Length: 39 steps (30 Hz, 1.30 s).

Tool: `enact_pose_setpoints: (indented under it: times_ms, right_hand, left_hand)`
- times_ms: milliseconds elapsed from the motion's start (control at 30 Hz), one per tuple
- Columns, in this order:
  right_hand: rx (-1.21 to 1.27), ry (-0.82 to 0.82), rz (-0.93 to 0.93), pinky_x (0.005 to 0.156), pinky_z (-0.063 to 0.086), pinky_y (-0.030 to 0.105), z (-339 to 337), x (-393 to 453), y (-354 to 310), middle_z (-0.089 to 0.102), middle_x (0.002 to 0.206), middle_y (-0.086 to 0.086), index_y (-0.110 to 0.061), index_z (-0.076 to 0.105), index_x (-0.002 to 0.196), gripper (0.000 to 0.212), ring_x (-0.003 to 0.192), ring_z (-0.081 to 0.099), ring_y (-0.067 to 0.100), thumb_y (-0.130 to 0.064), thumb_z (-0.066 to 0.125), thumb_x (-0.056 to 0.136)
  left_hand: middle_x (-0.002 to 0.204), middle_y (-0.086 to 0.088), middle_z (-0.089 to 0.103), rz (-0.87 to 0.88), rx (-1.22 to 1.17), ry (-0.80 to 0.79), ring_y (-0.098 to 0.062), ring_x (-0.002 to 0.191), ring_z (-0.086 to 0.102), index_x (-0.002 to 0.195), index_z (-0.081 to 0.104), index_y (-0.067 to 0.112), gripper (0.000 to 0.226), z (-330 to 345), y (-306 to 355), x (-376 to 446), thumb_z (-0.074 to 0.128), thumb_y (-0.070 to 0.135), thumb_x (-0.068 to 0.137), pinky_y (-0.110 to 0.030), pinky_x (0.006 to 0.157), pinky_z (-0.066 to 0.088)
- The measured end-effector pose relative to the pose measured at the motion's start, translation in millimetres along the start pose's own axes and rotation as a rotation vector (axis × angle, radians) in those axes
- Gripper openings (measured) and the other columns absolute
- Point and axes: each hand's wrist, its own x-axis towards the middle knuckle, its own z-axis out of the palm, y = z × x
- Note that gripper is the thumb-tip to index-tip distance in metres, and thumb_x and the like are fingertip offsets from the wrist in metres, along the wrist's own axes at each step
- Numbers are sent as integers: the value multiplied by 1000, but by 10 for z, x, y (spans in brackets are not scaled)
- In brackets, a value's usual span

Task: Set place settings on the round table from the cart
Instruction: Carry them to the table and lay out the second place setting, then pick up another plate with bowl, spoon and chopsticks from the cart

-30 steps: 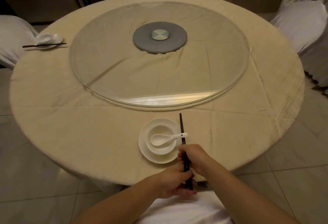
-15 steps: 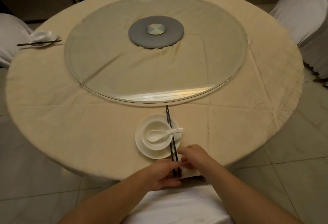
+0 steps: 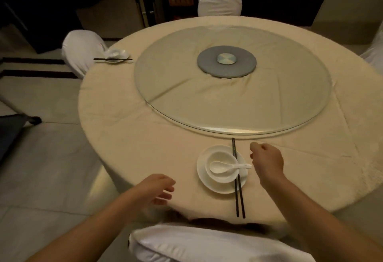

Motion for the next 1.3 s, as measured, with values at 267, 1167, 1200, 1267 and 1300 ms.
enact_pose_setpoints:
  times_ms: [267, 1167, 1200, 1267, 1300]
  right_hand:
    - [-301, -339, -578, 68, 51, 38, 1761, -1547, -1340, 69, 78, 2, -14, 68, 83, 25, 78, 64, 25, -34, 53, 86]
    - [-578, -498, -1681, 115, 29, 46, 6696, -4976, -3658, 34, 156, 0, -30, 21, 152, 67, 145, 27, 24, -61, 35, 94]
    - [-582, -503, -1671, 116, 28, 46, 6863, -4929, -3780, 33, 157, 0, -30, 20, 153, 68, 146, 25, 23, -61, 34, 94]
    - [-581, -522, -1648, 117, 25, 46, 7200, -4845, -4024, 29, 159, 1, -31, 18, 153, 69, 147, 21, 25, -63, 33, 94]
    - [-574, -532, -1644, 117, 24, 47, 7370, -4812, -4139, 27, 159, 2, -31, 17, 154, 70, 147, 20, 25, -63, 33, 94]
  left_hand:
    - [108, -6, 65, 291, 185, 451, -20, 88, 62, 108, 63, 16, 28, -1633, -300, -799, 53, 38, 94, -30, 73, 49]
    - [147, -8, 39, -184, 856, 1656, -29, 141, 30, 145, 32, 21, 61, -7180, -1869, -2579, 44, 53, 94, -46, 109, 35]
    - [149, -8, 38, -174, 872, 1658, -29, 142, 28, 145, 31, 21, 62, -7363, -1761, -2450, 43, 54, 94, -47, 110, 34]
    - [152, -8, 37, -143, 890, 1675, -29, 143, 27, 147, 29, 22, 63, -7712, -1553, -2225, 42, 54, 95, -47, 111, 33]
    - [152, -8, 37, -131, 894, 1691, -29, 143, 28, 148, 29, 22, 63, -7868, -1459, -2124, 41, 53, 95, -47, 111, 33]
